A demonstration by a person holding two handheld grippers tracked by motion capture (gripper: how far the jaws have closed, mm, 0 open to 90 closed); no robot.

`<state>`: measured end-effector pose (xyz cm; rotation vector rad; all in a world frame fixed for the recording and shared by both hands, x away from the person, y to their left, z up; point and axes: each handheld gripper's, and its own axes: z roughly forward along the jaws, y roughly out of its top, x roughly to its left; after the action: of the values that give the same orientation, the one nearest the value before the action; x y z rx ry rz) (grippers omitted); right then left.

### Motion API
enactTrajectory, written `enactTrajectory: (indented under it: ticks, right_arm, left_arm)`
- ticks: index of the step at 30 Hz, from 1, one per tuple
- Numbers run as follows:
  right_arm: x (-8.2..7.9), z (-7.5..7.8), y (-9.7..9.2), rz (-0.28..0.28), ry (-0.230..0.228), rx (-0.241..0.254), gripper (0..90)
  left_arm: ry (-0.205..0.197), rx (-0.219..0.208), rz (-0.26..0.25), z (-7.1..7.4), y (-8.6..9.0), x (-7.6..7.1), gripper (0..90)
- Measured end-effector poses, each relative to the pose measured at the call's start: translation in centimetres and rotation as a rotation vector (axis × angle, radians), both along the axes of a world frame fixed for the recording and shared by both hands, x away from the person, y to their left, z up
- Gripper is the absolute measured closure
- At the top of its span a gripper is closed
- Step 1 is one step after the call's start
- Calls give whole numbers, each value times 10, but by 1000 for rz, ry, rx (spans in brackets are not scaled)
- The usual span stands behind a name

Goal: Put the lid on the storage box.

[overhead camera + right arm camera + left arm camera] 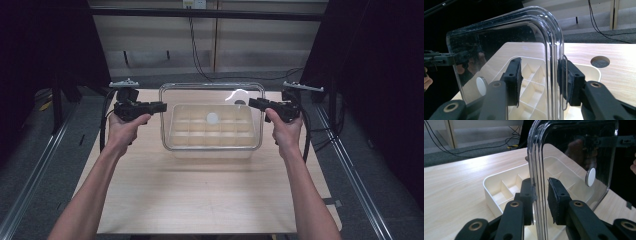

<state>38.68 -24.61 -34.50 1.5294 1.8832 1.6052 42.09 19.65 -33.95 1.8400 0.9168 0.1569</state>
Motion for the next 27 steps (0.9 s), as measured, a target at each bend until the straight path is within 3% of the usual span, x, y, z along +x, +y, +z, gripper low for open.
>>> enactTrajectory:
  ticks: [7,16,20,27]
  right_arm:
    - [10,3,1,3,10,0,560]
    - [22,-13,2,-2,51,1,558]
    - [25,-17,4,0,61,-21,552]
    - [34,-24,1,1,81,-17,550]
  left_arm:
    - [0,15,7,5,0,10,747]
    - [15,24,27,-10,-1,18,741]
    - [24,24,34,-16,-2,22,737]
    - [31,19,34,-20,-4,29,731]
